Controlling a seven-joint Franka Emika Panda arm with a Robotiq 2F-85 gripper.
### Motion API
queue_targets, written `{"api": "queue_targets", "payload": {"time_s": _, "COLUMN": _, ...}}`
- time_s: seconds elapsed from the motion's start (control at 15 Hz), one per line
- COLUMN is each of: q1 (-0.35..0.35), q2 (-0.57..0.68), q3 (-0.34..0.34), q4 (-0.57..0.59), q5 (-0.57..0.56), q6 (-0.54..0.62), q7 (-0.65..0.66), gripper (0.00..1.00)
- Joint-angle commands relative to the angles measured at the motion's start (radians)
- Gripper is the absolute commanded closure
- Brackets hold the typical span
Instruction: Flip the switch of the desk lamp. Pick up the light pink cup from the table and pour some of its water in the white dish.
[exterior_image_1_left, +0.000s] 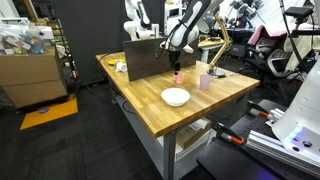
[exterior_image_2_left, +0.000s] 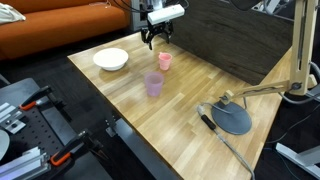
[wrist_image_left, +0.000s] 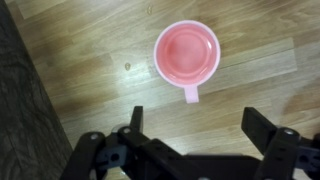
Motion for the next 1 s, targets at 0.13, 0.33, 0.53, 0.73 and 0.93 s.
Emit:
{"api": "queue_targets", "payload": {"time_s": 0.13, "q1": 0.001, "q2": 0.073, "q3": -0.025, "q4": 0.111, "q5": -0.020, "q6": -0.071, "q7": -0.012, "gripper": 0.00}}
{"api": "queue_targets", "payload": {"time_s": 0.33, "q1": 0.000, "q2": 0.100, "q3": -0.021, "q4": 0.142, "q5": -0.016, "q6": -0.086, "q7": -0.016, "gripper": 0.00}}
{"api": "queue_targets", "payload": {"time_s": 0.53, "q1": 0.000, "q2": 0.116, "q3": -0.017, "q4": 0.155, "q5": -0.014, "q6": -0.102, "q7": -0.017, "gripper": 0.00}}
{"api": "queue_targets", "payload": {"time_s": 0.73, "q1": -0.004, "q2": 0.130, "q3": -0.021, "q4": 0.160, "q5": -0.014, "q6": -0.113, "q7": -0.015, "gripper": 0.00}}
{"api": "queue_targets", "payload": {"time_s": 0.93, "q1": -0.008, "q2": 0.137, "q3": -0.023, "q4": 0.161, "q5": -0.014, "q6": -0.124, "q7": -0.018, "gripper": 0.00}}
